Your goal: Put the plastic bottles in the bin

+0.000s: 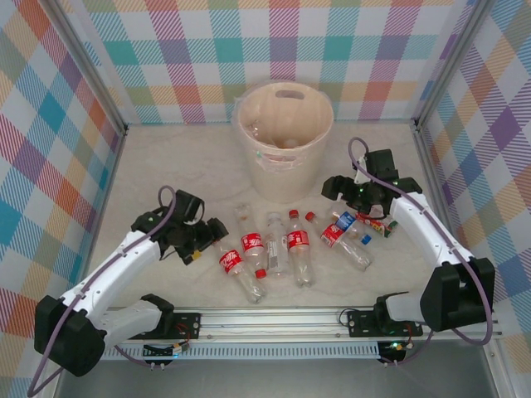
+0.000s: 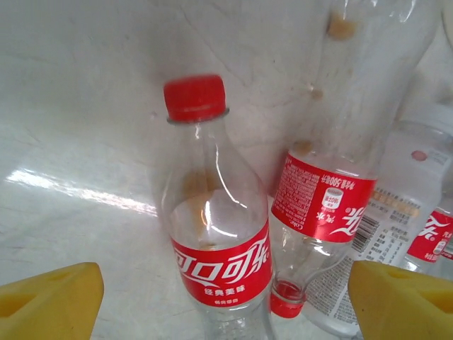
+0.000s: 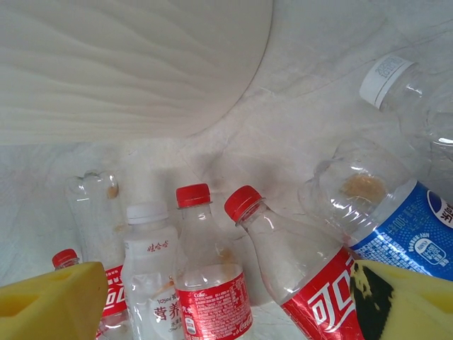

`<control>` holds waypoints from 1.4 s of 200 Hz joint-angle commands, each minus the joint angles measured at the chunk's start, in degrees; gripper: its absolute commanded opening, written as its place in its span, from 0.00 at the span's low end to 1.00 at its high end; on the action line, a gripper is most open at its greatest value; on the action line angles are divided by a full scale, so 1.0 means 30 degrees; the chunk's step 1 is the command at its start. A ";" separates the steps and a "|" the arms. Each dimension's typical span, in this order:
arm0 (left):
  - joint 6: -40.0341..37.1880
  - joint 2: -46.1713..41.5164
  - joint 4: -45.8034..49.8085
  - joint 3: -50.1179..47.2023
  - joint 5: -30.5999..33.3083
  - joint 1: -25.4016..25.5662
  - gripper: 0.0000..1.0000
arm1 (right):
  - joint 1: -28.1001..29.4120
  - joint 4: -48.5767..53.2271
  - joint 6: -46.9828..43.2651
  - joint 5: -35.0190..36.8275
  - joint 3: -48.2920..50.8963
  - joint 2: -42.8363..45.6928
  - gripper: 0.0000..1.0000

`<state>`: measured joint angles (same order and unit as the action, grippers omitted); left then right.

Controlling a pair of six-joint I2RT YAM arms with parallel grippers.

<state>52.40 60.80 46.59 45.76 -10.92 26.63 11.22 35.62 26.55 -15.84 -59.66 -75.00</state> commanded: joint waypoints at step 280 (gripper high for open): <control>0.3333 0.2992 -0.2340 0.2514 0.3648 0.1806 0.60 | -0.0253 0.0287 0.0278 0.0357 0.1108 0.3733 0.89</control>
<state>68.49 71.48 32.45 47.62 -4.93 32.23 10.83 35.64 26.57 -13.39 -56.38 -65.91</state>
